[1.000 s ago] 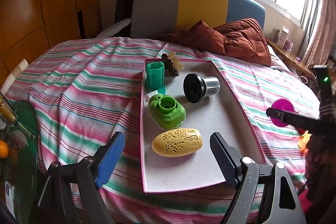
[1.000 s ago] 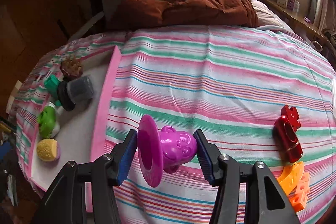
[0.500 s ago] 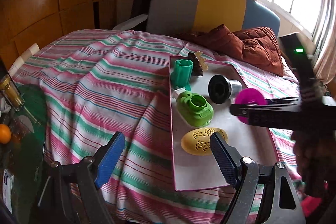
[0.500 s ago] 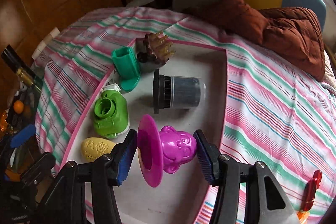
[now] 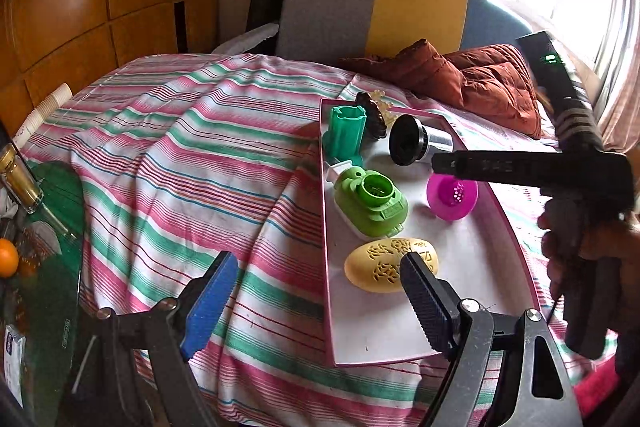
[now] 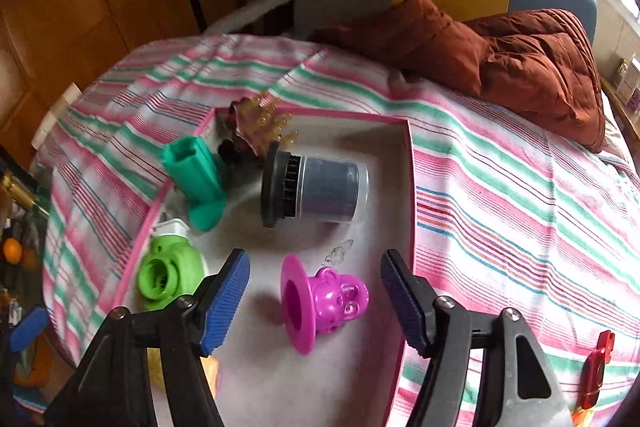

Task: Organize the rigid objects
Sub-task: 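Carry the magenta toy into the white tray and open the right gripper, then move both grippers toward the red and orange blocks on the bedspread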

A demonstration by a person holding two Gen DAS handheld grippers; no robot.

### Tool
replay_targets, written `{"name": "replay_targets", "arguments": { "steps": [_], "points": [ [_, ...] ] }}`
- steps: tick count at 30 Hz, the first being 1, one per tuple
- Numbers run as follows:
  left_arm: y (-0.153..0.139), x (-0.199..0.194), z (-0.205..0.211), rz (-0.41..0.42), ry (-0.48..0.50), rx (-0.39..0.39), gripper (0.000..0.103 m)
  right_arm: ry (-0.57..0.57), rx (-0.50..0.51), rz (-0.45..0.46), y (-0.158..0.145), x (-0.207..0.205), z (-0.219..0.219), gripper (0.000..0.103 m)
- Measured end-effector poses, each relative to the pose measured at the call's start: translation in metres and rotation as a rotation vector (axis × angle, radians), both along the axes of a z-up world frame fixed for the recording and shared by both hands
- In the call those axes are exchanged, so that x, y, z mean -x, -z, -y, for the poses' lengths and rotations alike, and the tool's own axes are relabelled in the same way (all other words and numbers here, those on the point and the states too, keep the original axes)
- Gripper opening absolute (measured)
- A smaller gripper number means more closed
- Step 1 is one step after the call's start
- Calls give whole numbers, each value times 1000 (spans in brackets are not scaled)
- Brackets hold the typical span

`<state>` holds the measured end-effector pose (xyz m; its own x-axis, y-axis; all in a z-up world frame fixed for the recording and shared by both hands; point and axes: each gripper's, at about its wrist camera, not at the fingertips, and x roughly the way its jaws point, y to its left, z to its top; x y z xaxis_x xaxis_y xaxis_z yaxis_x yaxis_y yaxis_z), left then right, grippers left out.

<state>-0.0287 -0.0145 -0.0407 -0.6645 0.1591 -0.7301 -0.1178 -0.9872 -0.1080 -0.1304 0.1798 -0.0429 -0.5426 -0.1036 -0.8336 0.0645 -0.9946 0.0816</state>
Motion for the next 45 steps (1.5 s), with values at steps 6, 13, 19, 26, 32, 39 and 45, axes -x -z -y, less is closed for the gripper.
{"name": "replay_targets", "arguments": {
  "steps": [6, 13, 19, 26, 32, 39, 45],
  "points": [
    [-1, -5, -6, 2, 23, 6, 84, 31, 30, -55, -12, -26, -11, 69],
    [-4, -10, -14, -6, 37, 25, 84, 69, 34, -81, -18, -52, -24, 69],
    [-9, -14, -21, -17, 56, 39, 84, 102, 33, -110, -24, -78, -40, 69],
    [-14, -18, -32, -29, 85, 51, 84, 163, 30, -119, -29, -106, -74, 69],
    [-19, -18, -46, -42, 121, 61, 86, 281, 34, -132, -40, -130, -127, 69],
    [-26, -19, -72, -58, 197, 69, 86, 472, 33, -144, -53, -177, -207, 69],
    [-30, -20, -105, -54, 284, 72, 86, 645, 64, -137, -54, -226, -268, 69]
  ]
}}
